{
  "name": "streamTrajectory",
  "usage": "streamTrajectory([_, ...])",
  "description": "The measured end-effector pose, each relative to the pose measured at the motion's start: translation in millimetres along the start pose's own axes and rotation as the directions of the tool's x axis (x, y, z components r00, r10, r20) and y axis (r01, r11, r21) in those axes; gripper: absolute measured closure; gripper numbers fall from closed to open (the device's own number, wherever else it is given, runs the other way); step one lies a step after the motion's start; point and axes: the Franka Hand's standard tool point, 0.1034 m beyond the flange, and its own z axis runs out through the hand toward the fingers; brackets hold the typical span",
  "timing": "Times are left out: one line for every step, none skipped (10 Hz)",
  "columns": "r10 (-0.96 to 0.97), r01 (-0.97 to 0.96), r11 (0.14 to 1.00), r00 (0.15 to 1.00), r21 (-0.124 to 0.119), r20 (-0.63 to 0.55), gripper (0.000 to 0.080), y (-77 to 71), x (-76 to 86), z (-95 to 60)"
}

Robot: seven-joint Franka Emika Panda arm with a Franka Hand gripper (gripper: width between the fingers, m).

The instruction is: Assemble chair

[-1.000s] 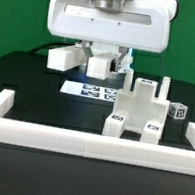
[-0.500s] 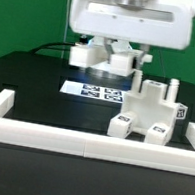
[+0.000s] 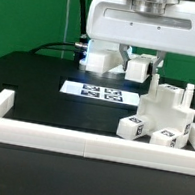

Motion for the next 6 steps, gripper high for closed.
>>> streamTrajectory([0.001,-0.001,1.0,1.0,0.0,0.001,0.0509,-0.3,-0.2,-0.3])
streamTrajectory([0.028,-0.028,1.0,0.999,0.001,0.015,0.0509,-3.0,-1.6,-4.9])
streamTrajectory([0.028,-0.028,1.0,0.999,0.004,0.017,0.0509,-9.1,2.0,-12.1])
streamTrajectory([0.022,-0.022,1.0,1.0,0.007,0.017,0.0509,-14.3,7.5,-18.4])
streamTrajectory([0.019,-0.019,1.0,1.0,0.009,0.012,0.0509,-16.3,10.7,-19.6])
streamTrajectory([0.026,-0.026,1.0,1.0,0.007,0.015,0.0509,-15.1,9.2,-17.5])
